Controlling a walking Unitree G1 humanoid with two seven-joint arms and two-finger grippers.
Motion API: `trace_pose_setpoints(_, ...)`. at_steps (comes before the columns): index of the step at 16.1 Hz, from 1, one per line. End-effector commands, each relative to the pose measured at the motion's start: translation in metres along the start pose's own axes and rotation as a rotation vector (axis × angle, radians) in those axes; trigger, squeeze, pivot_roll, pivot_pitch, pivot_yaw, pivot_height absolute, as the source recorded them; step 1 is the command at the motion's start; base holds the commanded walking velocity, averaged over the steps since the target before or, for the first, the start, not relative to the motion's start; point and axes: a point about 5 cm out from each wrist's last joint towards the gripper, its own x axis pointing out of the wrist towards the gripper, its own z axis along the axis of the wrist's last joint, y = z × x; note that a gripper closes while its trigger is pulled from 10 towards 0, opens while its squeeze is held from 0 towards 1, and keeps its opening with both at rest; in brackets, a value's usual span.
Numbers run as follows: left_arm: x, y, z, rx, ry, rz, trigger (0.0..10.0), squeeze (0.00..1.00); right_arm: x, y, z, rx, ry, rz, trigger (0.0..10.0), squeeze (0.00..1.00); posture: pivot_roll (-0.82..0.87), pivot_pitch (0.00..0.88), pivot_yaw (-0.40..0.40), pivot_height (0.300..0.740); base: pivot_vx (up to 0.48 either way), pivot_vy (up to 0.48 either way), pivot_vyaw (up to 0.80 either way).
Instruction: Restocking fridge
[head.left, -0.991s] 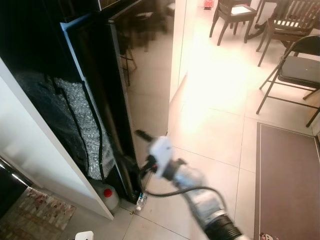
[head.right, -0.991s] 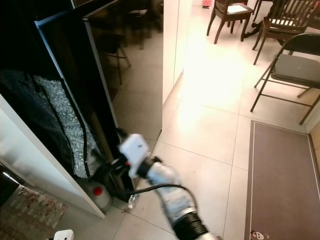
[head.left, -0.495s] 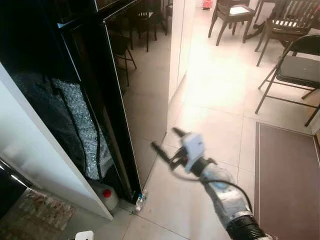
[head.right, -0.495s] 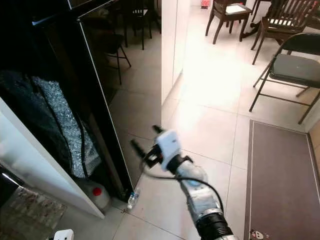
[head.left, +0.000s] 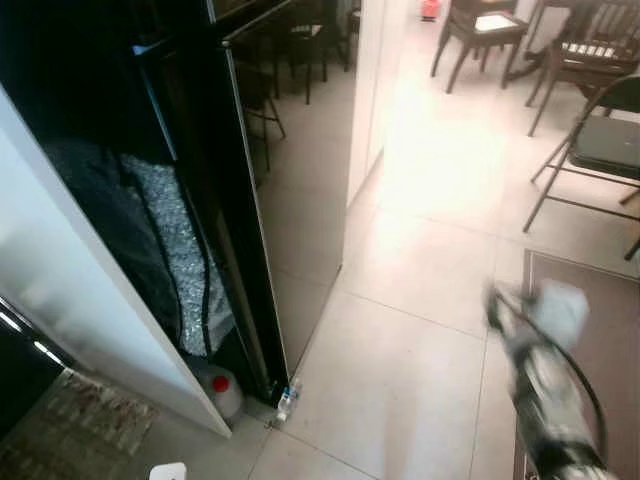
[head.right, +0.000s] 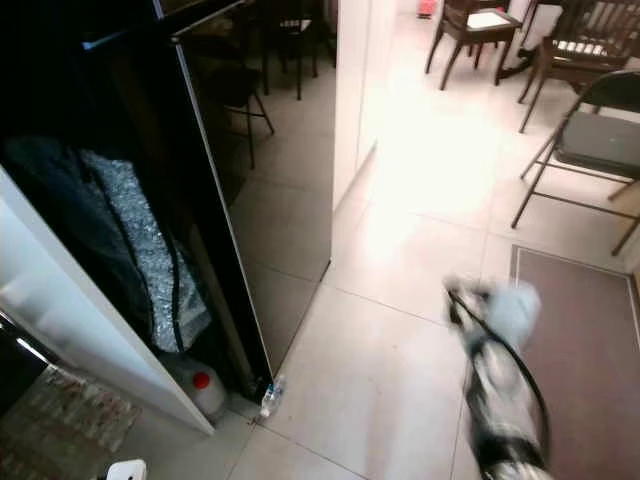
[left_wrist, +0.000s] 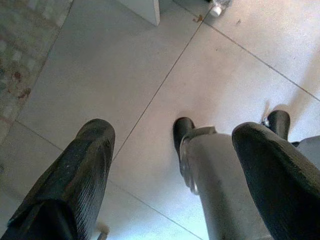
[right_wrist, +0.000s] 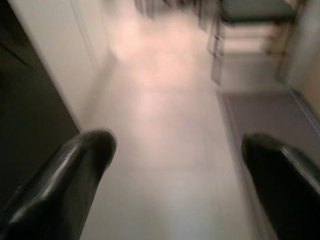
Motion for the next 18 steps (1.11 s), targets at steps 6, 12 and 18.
trace_pose_setpoints(6,0.000,0.002,-0.004,0.028,0.039,-0.002,10.0,0.00,-0.097,-0.006,-0.156,-0.307,0.729,0.217,10.0,0.00,-0.17,0.000,0.031,0.740,0.000,0.000,0.00)
trace_pose_setpoints(12,0.000,0.003,-0.002,0.036,0.039,0.004,10.0,0.00,-0.102,0.008,-0.163,-0.182,0.738,0.162,10.0,0.00,-0.17,0.000,0.035,0.740,0.000,-0.205,0.00)
trace_pose_setpoints(18,0.000,0.001,-0.004,0.024,0.043,0.001,10.0,0.00,-0.092,-0.001,-0.154,-0.164,0.705,0.117,10.0,0.00,-0.18,0.000,0.030,0.740,0.000,-0.315,0.00)
